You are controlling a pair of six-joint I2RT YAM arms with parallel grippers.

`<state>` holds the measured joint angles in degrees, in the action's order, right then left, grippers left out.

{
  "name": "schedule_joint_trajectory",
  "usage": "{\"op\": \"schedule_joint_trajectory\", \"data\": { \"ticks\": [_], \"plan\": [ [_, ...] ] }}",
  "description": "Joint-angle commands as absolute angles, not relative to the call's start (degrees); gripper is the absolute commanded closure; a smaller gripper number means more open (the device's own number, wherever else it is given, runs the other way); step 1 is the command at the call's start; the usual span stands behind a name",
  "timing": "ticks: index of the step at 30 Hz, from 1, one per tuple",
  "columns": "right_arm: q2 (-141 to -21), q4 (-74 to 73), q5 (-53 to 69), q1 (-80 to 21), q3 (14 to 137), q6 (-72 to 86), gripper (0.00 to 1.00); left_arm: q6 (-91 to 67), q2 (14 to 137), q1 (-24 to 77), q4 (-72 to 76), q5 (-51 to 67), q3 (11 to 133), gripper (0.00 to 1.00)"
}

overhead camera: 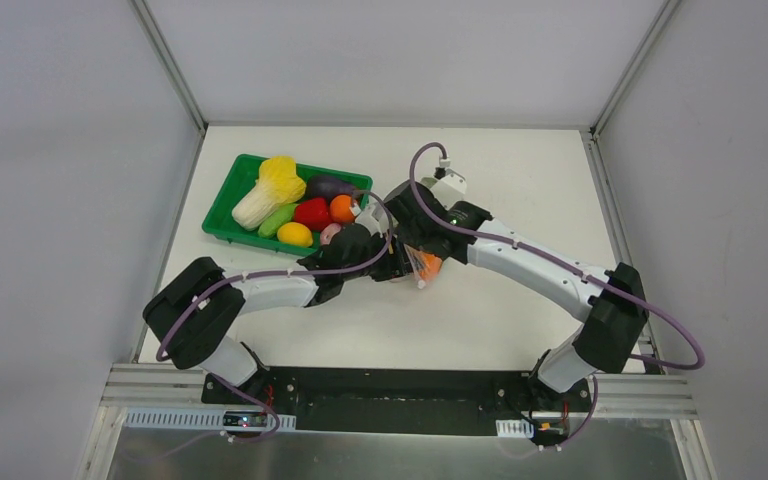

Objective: Open the zip-top bag and remove the fake food
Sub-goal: Pick up the fake fruit from the zipper food storage bag.

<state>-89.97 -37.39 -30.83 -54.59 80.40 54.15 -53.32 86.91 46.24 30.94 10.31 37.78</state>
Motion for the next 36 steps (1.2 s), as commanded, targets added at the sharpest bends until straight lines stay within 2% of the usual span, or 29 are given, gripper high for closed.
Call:
{"op": "schedule_joint_trajectory", "data": {
  "ticks": [1,3,5,9,11,15,18,20,23,25,29,32,36],
  "plan": [
    [-89.6,-32.0,-28.3,-55.9,80.4,57.6,1.0,-53.1,84.9,47.1,31.8,5.4,37.9,0.48],
    [-89.1,-31.7,-28.3,-55.9,79.4,57.8,1.0,-53.0,84.0,47.1,31.6,4.5,37.1,0.53],
    [-88.8,-31.4,-28.1,-55.9,78.7,58.0,1.0,-52.6,83.8,47.1,31.6,4.7,37.2,0.53],
    [-88.6,-30.7,-27.0,-55.8,78.3,58.1,1.0,-52.9,85.3,47.1,32.8,6.2,38.1,0.36],
    [-88.5,-30.3,-26.6,-55.9,78.2,58.3,1.0,-53.7,86.0,47.1,35.0,6.8,37.9,0.31],
    [-88.5,-29.9,-26.4,-56.0,77.7,59.1,1.0,-54.5,87.3,47.2,38.1,7.8,38.1,0.28],
    [-88.3,-28.9,-25.6,-56.0,76.7,59.8,1.0,-55.0,88.5,47.3,40.9,8.6,38.5,0.29],
    [-88.3,-28.5,-25.0,-56.1,76.1,60.1,1.0,-55.4,89.2,47.4,42.9,8.9,38.6,0.34],
    [-88.1,-28.4,-25.1,-56.2,75.5,60.3,1.0,-55.6,89.9,47.3,44.3,8.9,38.7,0.45],
    [-87.5,-28.5,-25.7,-56.2,74.9,60.4,1.0,-55.7,89.9,47.3,44.7,8.9,38.4,0.55],
    [-86.2,-29.0,-27.8,-56.1,73.7,60.3,1.0,-55.1,88.9,47.3,45.0,8.2,37.1,0.83],
    [-85.4,-30.1,-29.6,-56.1,73.3,59.7,1.0,-54.2,87.8,47.3,44.2,8.0,36.6,0.98],
    [-84.4,-31.9,-32.5,-55.9,73.1,59.0,1.0,-52.8,85.5,47.3,42.2,7.6,36.0,1.0]
  ]
}}
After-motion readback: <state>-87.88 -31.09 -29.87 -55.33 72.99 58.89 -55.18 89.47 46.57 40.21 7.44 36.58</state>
